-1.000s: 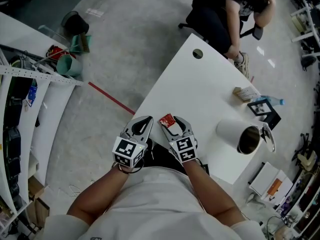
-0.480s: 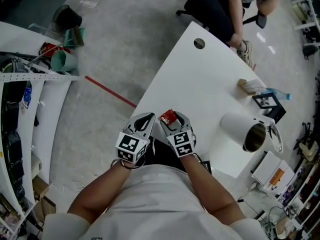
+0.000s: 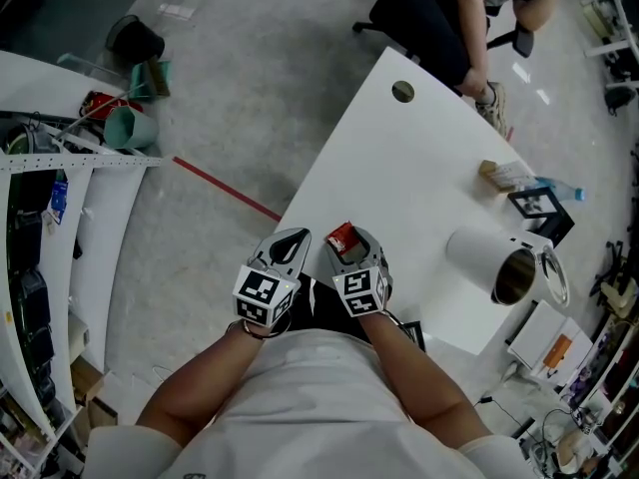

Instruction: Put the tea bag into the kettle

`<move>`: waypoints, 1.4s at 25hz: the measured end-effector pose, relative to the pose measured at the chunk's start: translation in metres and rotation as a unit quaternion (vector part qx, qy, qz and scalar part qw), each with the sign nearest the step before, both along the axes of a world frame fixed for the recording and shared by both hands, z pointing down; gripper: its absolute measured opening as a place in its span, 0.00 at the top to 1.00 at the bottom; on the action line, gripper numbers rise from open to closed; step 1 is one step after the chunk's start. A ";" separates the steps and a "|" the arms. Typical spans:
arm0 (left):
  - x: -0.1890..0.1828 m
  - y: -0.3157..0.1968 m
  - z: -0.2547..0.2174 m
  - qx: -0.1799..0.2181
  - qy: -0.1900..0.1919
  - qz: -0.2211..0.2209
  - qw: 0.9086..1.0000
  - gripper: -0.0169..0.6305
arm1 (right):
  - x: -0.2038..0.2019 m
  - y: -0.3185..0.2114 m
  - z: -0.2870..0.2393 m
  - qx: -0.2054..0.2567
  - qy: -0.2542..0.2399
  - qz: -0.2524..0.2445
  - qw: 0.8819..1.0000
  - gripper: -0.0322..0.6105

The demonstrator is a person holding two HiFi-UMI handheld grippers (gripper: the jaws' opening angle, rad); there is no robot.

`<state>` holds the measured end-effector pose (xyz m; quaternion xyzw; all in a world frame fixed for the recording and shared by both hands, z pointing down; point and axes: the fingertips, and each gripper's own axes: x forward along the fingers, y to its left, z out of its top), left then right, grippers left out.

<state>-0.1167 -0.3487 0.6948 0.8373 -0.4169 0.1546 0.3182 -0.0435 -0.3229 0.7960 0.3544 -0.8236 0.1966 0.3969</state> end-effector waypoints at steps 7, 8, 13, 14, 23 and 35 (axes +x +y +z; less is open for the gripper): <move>-0.008 -0.002 -0.002 0.000 0.006 0.013 1.000 0.96 | -0.007 -0.001 -0.001 -0.015 -0.002 0.007 1.000 0.64; -0.010 -0.002 -0.002 0.000 0.006 0.016 1.000 0.96 | -0.007 -0.002 -0.001 -0.019 -0.005 0.013 1.000 0.66; -0.013 -0.005 -0.006 0.004 0.009 0.032 0.999 0.96 | -0.006 -0.007 -0.003 -0.031 -0.012 0.032 0.999 0.78; -0.013 -0.006 -0.008 0.006 0.009 0.037 0.999 0.96 | -0.006 -0.006 -0.003 -0.032 -0.010 0.034 0.999 0.82; -0.017 -0.014 -0.024 0.022 0.015 0.077 0.997 0.96 | -0.006 -0.012 -0.017 -0.024 -0.017 0.081 0.996 0.86; 0.036 -0.029 -0.049 0.050 0.036 0.140 0.988 0.96 | 0.036 -0.016 -0.089 0.031 -0.063 0.203 0.977 0.86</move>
